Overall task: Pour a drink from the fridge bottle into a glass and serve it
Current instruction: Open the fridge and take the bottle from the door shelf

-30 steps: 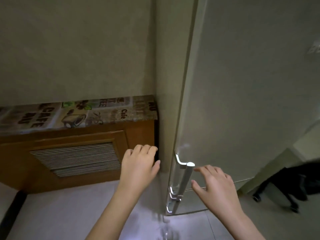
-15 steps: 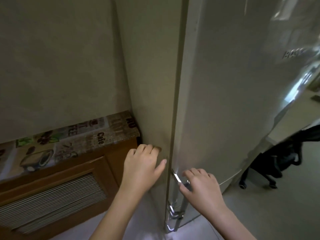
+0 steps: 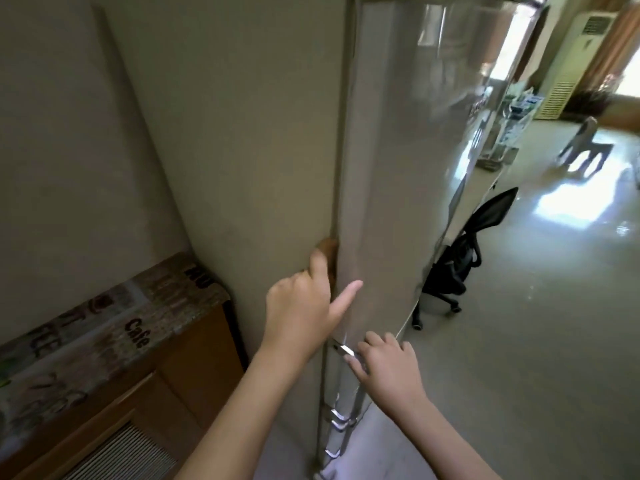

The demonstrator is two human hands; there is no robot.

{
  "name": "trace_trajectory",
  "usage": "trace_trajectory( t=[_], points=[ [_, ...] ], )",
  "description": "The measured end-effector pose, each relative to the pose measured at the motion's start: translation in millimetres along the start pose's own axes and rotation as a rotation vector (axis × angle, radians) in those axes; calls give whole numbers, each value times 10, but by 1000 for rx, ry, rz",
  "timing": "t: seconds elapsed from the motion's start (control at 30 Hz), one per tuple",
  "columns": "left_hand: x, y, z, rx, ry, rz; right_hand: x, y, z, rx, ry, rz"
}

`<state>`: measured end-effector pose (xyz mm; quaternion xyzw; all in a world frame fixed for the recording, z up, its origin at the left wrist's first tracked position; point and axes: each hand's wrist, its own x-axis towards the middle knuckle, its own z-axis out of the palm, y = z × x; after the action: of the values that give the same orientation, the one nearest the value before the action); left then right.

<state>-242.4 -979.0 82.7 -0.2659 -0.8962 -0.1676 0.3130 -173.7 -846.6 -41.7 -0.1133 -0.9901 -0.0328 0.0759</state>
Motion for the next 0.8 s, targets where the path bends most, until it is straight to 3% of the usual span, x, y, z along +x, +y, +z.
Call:
trace_trajectory(
  t=[0.27,0.53,0.8],
  points=[
    [210,205,-134,-84,27,-61,-16,-28,-23,-53,40,7],
    [200,302,-101,47,12,-36,-41,92,-33,-67,-26,-41],
    [-169,1147,-151,-348,19,55,-732,1049,-318,30,-104,-93]
  ],
)
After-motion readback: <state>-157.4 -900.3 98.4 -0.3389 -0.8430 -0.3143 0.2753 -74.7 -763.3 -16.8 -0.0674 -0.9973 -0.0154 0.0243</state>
